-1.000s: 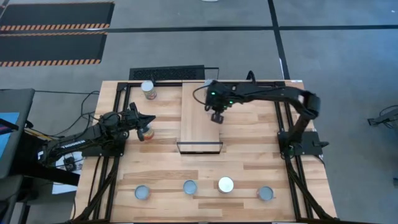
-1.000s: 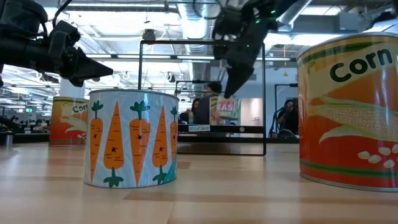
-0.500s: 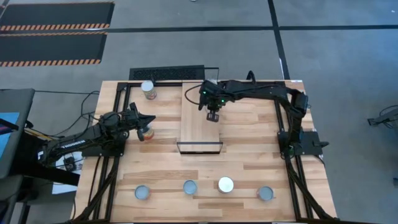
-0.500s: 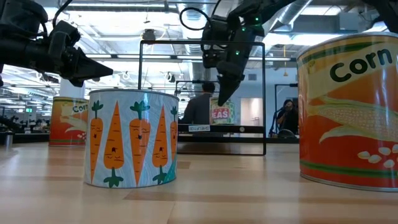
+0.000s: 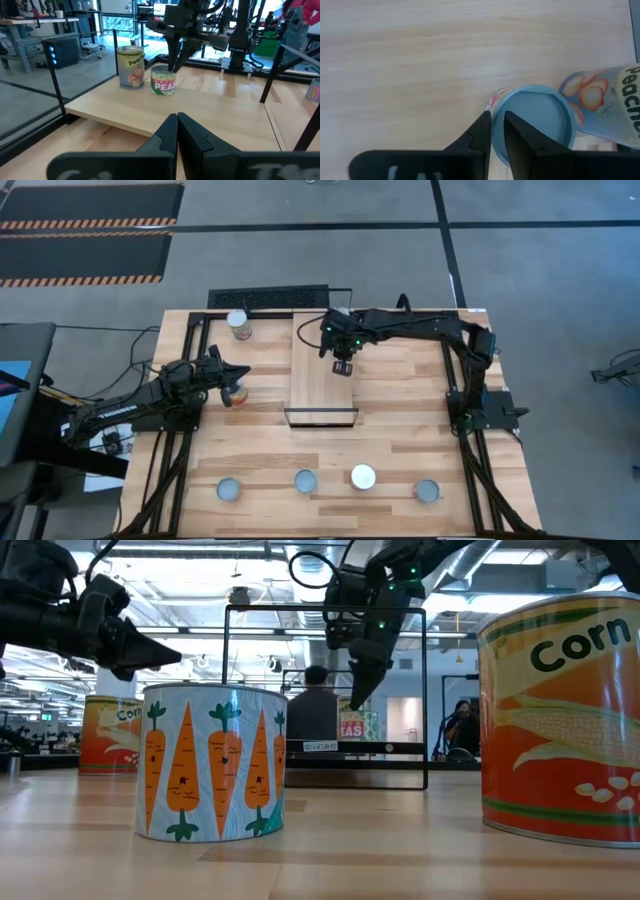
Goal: Pick and place cans onto a shelf
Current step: Put the canned peas on the shelf, then put the top canned corn on the shelf
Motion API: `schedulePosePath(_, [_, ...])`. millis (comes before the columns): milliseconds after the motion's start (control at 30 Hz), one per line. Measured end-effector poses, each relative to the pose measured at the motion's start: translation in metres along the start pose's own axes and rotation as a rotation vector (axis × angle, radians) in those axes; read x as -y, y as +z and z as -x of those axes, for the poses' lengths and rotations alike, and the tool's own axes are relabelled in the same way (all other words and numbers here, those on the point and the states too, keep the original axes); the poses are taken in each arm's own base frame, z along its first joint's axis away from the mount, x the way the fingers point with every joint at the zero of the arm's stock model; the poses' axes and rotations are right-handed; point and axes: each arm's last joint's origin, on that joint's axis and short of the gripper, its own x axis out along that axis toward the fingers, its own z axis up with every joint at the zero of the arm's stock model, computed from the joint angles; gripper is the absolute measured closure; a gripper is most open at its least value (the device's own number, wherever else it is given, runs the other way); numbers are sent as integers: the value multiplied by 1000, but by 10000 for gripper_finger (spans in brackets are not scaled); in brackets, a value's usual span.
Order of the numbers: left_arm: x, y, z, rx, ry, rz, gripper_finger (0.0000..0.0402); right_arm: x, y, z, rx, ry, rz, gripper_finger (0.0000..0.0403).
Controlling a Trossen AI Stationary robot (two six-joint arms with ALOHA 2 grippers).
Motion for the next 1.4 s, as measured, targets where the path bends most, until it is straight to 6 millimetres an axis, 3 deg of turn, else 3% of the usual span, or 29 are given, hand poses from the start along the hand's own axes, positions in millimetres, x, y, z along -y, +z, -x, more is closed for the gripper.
schedulePosePath(67, [0,0,0,-3,0,0,401,-2,-1,8,1,-20,28,344])
schedulePosePath(233, [0,0,0,-4,-13,-1,401,-11,-4,53,121,-92,71,394])
schedulePosePath(367, [1,1,0,5,-49,-2,401,-17,-30,72,297,-95,46,391])
schedulePosePath(733, [3,6,0,54,-81,-4,401,-40,-135,84,762,-55,-58,399])
schedulePosePath(900, [4,11,1,70,-92,-2,401,-46,-170,83,927,-52,-65,398])
schedulePosePath(1067, [5,14,1,54,-62,-16,401,-48,-197,80,1007,-60,-74,399])
schedulePosePath(1400, [5,15,-6,-76,-48,-13,401,-47,-226,68,1123,-56,-63,398])
